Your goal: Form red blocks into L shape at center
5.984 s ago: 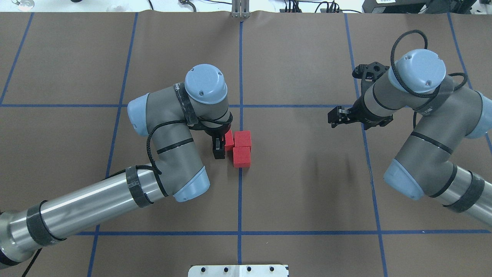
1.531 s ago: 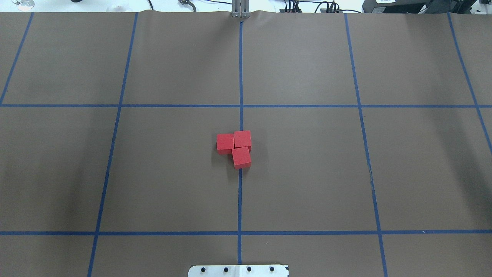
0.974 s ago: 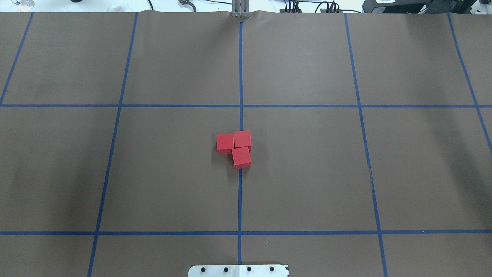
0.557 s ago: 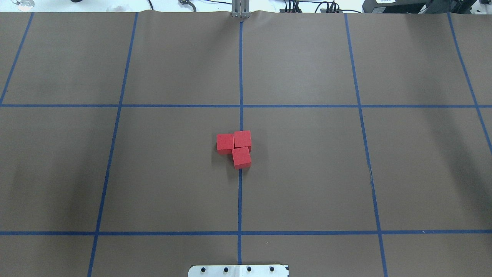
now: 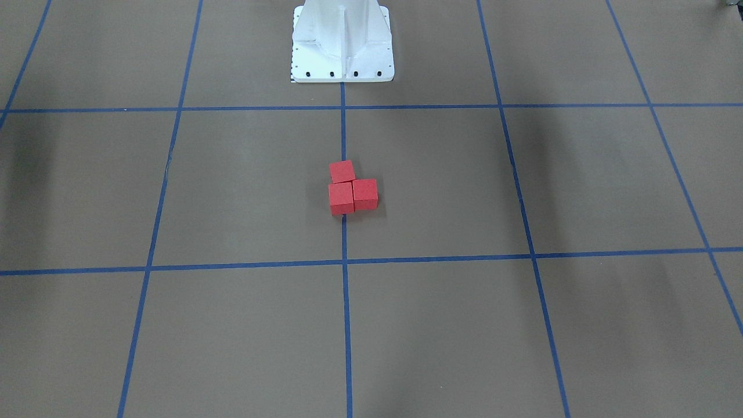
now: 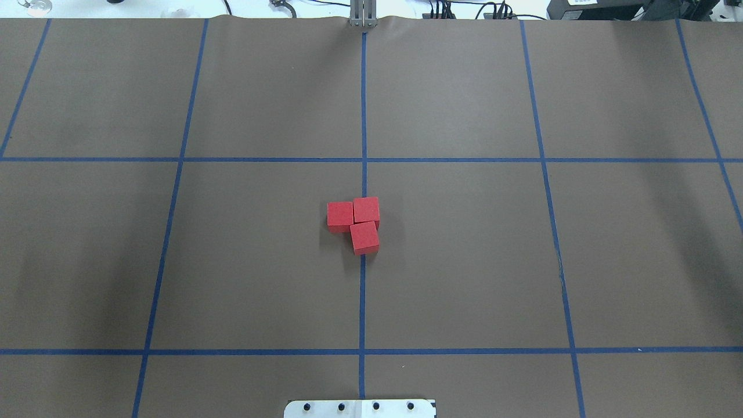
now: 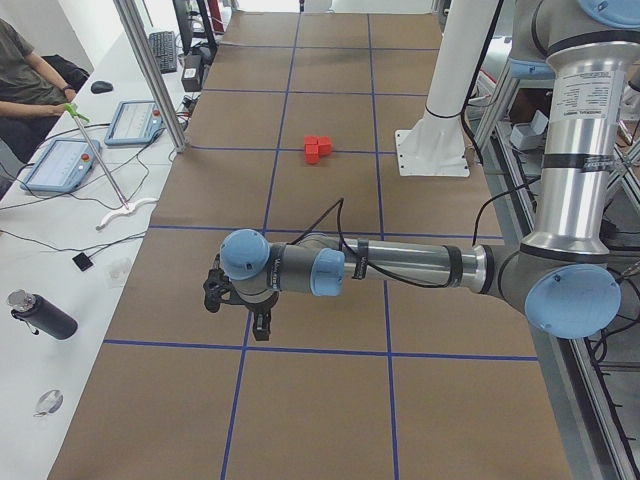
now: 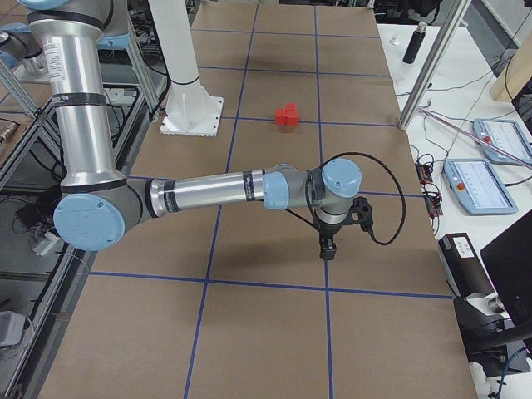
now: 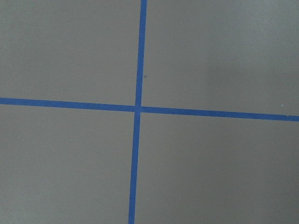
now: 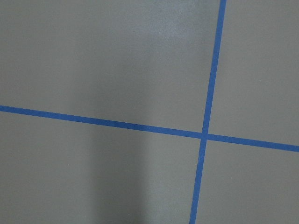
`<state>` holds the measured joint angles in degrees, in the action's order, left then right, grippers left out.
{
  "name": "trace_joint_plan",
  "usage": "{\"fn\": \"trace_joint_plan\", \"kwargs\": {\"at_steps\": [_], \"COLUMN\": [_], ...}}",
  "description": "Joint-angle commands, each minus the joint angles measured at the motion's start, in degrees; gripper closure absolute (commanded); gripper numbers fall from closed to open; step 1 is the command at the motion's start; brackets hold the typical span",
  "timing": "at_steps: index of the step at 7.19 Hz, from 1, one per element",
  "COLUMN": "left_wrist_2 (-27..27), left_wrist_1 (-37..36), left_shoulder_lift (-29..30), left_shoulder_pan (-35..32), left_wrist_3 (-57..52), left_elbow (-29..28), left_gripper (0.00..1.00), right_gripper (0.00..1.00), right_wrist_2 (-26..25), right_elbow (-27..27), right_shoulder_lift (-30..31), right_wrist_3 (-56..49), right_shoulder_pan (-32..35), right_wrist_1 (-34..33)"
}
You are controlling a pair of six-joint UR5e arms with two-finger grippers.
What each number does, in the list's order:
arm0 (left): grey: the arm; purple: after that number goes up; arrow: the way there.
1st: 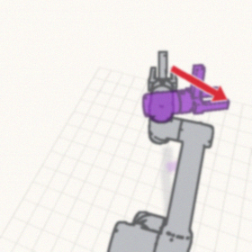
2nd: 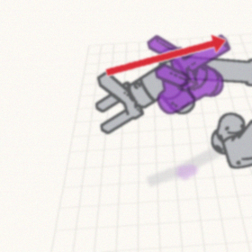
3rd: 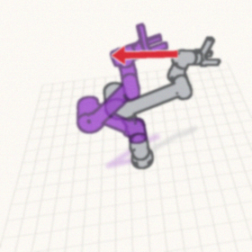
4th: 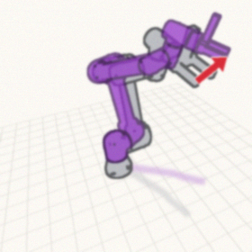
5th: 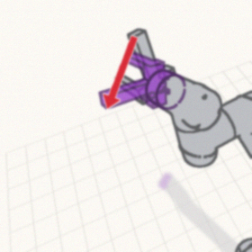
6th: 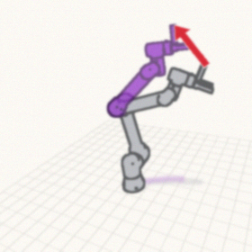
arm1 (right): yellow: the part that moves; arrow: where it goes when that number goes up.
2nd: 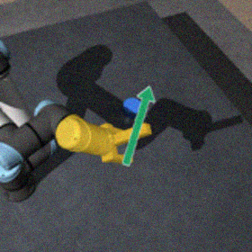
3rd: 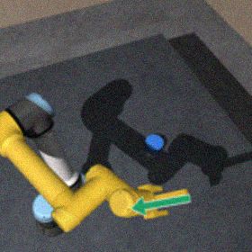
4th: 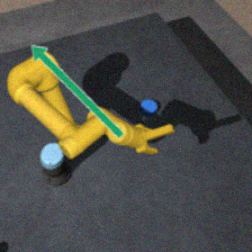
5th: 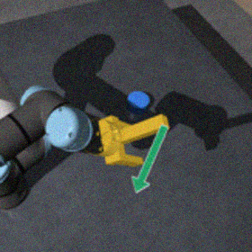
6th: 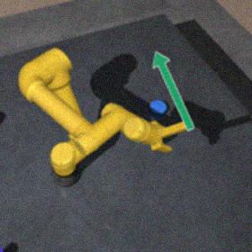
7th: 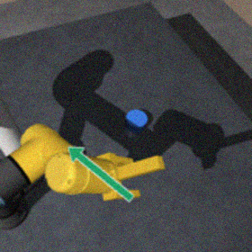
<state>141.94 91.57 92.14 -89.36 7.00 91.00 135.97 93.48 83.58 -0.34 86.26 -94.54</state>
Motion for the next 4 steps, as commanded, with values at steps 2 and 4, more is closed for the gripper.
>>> {"fn": "trace_joint_plan", "kwargs": {"at_steps": [2,4], "left_wrist_2": [0.0,0.0], "left_wrist_1": [-0.1,0.0], "left_shoulder_lift": [0.1,0.2], "left_shoulder_pan": [0.1,0.1], "left_wrist_3": [0.0,0.0], "left_elbow": [-0.2,0.1], "left_gripper": [0.00,0.00], "right_gripper": [0.00,0.00], "right_wrist_2": [0.0,0.2], "right_elbow": [-0.1,0.0], "right_shoulder_lift": [0.1,1.5], "right_wrist_3": [-0.4,-0.5], "right_shoulder_pan": [-0.3,-0.3], "right_wrist_1": [0.1,0.1]}}
